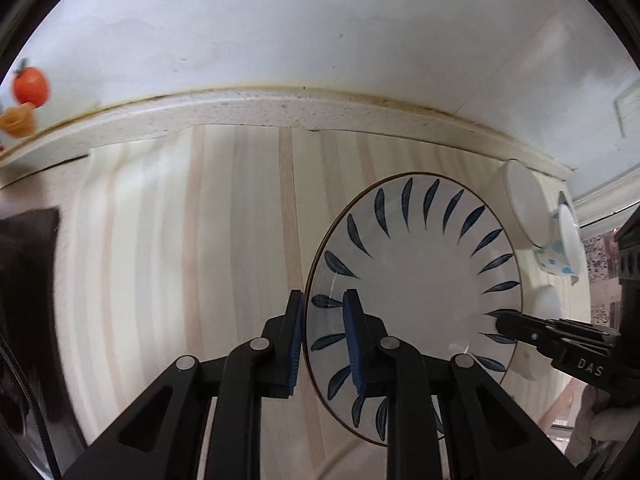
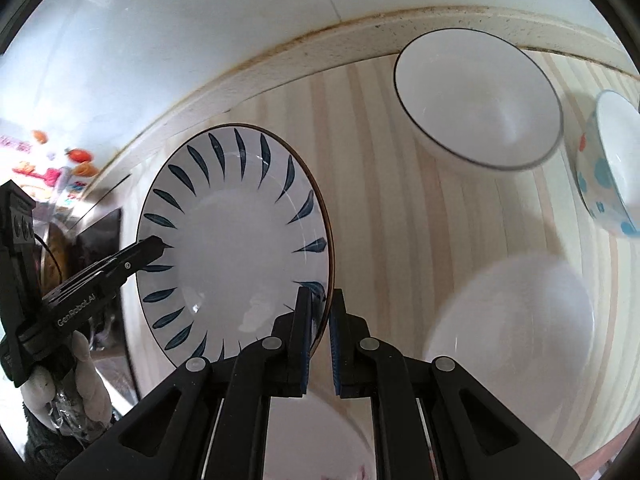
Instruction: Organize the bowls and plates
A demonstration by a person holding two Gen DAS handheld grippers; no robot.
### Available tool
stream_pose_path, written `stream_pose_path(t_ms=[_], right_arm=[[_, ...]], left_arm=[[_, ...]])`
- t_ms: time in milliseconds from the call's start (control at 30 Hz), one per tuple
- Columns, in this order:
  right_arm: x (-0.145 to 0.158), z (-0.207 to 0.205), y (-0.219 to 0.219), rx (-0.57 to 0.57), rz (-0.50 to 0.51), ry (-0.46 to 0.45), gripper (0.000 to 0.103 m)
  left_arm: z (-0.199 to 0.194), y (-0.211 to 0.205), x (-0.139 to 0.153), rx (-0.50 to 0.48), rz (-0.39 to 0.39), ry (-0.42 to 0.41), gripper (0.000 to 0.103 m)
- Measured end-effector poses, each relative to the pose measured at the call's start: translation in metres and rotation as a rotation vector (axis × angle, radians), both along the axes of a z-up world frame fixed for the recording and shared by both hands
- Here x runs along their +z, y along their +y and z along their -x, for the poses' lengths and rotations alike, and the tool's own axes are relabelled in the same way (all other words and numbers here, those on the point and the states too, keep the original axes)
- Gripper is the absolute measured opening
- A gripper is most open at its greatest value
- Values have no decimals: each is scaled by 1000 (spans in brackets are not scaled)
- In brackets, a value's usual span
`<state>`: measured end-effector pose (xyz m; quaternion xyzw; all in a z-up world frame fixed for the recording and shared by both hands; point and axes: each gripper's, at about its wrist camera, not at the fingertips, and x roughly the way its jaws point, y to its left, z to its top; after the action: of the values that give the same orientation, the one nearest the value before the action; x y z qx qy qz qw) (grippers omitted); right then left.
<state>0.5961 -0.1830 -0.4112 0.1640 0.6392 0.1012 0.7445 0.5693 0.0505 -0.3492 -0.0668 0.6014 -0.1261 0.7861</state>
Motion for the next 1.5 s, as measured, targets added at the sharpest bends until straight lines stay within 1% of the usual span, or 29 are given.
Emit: stream_pose_path(t_ms=[167,233,300,367,400,533,567,667,867,1033,1100,1233,1300,1500], right_arm=[[25,40,-2,48,-17,-31,9],[31,60,-2,70,-20,-34,9],[34,79,-2,85,-21,-31,9],[32,101,0,100,-19,-24,9],[29,108,2,103,-18,-22,9],[13,137,2,111,-22,6,9],[9,143,2,112,-22,14,9],[-6,156,3,114,-17,33,9],[-29,165,11,127,2,53,10],[-34,165,20,140,17,60,10],[-35,166,22,144,36,59,10],[-35,164,17,126,35,55,11],[-35,164,18,126,47,55,13],[-33,160,23,88,32,100,27]], left_arm=[[52,8,31,18,4,-32,17],[81,13,38,30,14,-35,17],[101,18,42,30,16,-30,17],[127,25,39,32,13,-27,17],[133,26,42,29,10,-25,17],[160,20,23,27,10,5,17],[161,11,16,24,7,12,17],[174,10,4,13,-12,33,17],[181,5,-15,-6,-52,68,17],[183,5,-23,-3,-67,84,17],[184,3,-25,-9,-68,80,17],[184,-1,-25,-23,-85,68,17],[184,-1,-27,-29,-80,67,17],[180,1,-30,-43,-51,97,17]])
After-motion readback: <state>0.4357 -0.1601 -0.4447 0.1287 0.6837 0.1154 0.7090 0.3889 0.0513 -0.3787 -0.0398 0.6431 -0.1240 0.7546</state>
